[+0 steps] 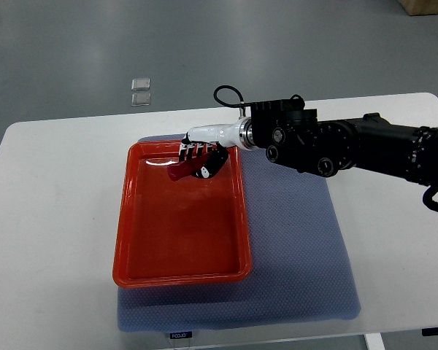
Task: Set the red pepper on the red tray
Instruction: 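Lower the pepper into the tray and open the right hand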
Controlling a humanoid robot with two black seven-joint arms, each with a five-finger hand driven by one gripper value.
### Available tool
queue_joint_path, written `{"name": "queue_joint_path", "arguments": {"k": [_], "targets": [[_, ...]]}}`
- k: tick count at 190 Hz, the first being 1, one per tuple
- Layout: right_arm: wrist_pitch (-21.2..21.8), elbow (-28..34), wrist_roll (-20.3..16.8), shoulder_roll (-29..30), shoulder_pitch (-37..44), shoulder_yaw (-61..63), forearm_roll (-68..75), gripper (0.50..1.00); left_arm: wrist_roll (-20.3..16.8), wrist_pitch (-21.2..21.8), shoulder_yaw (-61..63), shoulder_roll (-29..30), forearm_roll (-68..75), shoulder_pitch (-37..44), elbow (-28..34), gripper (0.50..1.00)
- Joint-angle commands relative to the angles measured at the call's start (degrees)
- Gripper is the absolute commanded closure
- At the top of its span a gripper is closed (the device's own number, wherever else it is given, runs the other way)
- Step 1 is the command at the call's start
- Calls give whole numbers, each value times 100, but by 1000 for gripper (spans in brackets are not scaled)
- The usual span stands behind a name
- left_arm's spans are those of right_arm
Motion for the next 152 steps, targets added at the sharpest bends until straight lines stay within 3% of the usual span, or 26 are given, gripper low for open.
{"name": "queue_joint_path", "arguments": {"k": [1,80,120,138,152], "targets": [[-63,-61,26,0,-206,-1,5,940,0,5,0,0,0,0,0,500],[-318,-8,166,0,-566,43,31,887,0,-4,0,0,0,0,-9,500],[-336,18,289,0,-619,70,49,795,0,5,0,0,0,0,0,500],[-336,18,298,0,-636,105,49,709,0,-4,0,0,0,0,0,500],[-336,18,298,0,-637,122,49,671,0,-4,0,0,0,0,0,500]]}}
